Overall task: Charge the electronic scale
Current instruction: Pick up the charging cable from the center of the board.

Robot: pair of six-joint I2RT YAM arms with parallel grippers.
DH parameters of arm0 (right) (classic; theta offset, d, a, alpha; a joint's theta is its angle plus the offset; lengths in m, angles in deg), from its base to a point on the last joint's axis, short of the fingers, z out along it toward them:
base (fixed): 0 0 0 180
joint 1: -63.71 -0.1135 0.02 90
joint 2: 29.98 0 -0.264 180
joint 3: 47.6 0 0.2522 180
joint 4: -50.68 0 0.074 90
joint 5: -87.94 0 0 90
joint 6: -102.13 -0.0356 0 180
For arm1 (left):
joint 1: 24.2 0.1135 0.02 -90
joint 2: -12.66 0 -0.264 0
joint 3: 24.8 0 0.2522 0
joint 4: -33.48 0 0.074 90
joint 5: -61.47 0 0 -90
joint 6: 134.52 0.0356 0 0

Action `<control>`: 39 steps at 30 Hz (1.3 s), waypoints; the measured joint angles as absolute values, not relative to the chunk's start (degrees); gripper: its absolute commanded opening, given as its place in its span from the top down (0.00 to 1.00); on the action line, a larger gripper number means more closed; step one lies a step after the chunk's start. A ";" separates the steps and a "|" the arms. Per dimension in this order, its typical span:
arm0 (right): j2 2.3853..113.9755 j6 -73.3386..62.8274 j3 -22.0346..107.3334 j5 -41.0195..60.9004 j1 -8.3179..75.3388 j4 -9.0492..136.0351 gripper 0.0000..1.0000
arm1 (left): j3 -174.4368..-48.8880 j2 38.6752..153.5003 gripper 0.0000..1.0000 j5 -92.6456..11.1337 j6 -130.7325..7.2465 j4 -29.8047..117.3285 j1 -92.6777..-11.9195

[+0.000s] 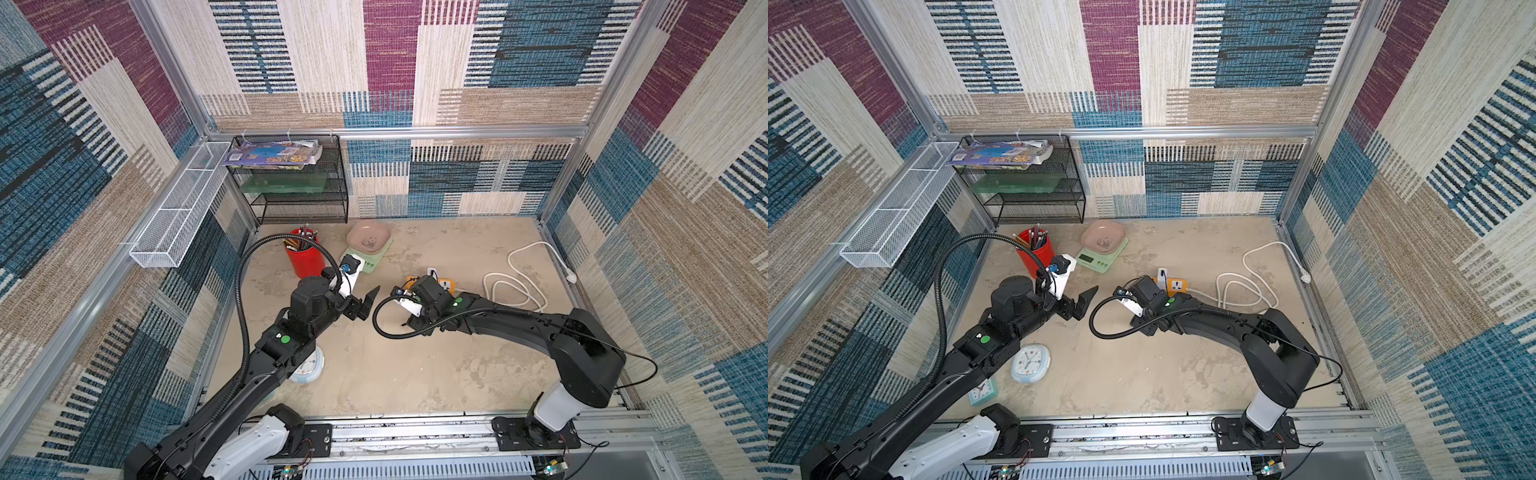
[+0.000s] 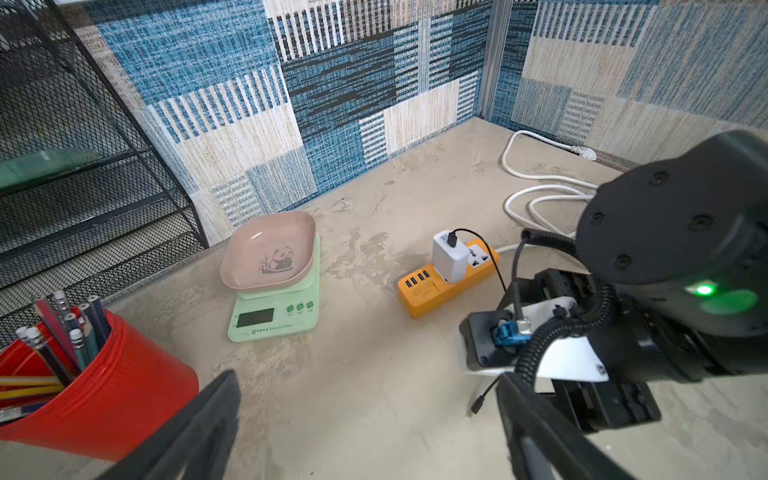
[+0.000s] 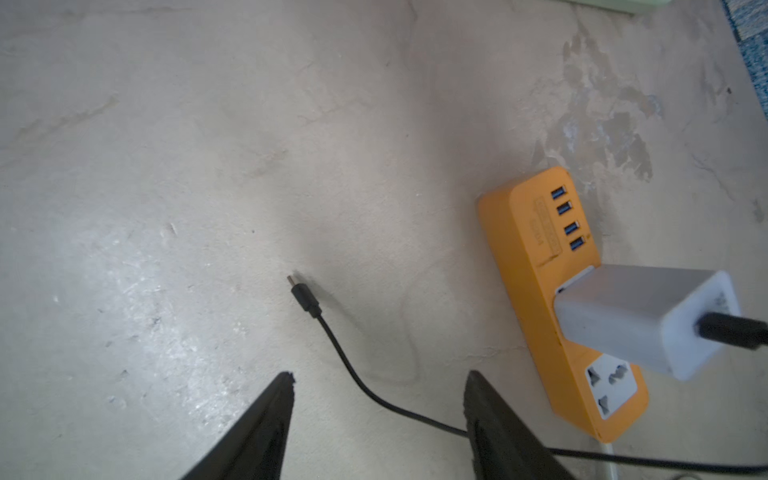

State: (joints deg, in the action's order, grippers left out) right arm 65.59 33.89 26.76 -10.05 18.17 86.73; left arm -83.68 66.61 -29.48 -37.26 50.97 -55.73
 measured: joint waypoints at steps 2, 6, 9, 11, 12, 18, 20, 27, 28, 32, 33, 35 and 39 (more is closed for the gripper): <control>66.72 34.85 27.13 -10.00 18.50 86.68 0.35 | -83.68 66.77 0.04 -30.37 -37.28 50.95 -55.73; 68.12 36.36 27.41 -9.35 19.70 86.57 0.37 | -83.66 66.92 0.04 -30.66 -37.50 50.95 -55.73; 68.93 37.06 27.43 -8.50 20.27 86.60 0.38 | -83.66 67.01 0.04 -31.44 -38.13 50.93 -55.71; 69.37 37.52 27.39 -8.30 20.51 86.62 0.37 | -83.66 67.20 0.04 -31.69 -38.28 50.93 -55.71; 69.72 37.69 27.37 -8.06 20.58 86.60 0.37 | -83.66 67.42 0.04 -31.69 -38.30 50.88 -55.71; 71.99 37.87 27.39 -7.40 20.86 86.57 0.43 | -83.66 68.10 0.04 -31.93 -38.35 50.93 -55.66; 72.51 38.11 27.41 -7.05 21.06 86.57 0.50 | -83.66 68.12 0.05 -32.01 -38.37 50.90 -55.66; 71.60 38.37 27.17 -5.13 22.24 85.00 0.90 | -83.86 69.37 0.04 -31.84 -38.92 50.95 -55.55; 70.70 38.37 26.58 -3.95 22.92 84.02 0.94 | -84.10 69.98 0.05 -31.84 -39.07 50.97 -55.49; 67.01 38.37 22.95 0.40 26.98 78.84 0.98 | -84.27 72.49 0.03 -31.84 -39.86 50.25 -55.20; 66.33 38.17 22.23 1.73 28.14 77.85 0.98 | -84.56 73.39 0.03 -31.88 -40.14 50.38 -55.05; 65.19 37.65 21.40 3.85 29.56 76.35 0.98 | -85.98 75.11 0.03 -32.21 -41.04 50.69 -54.66; 62.96 37.60 19.87 8.38 31.18 73.07 0.98 | -89.12 78.42 0.03 -34.46 -42.94 50.45 -54.26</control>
State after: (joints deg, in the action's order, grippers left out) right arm 62.96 37.60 19.87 8.38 31.18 73.07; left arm -89.12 78.42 -34.46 -42.94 50.45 -54.26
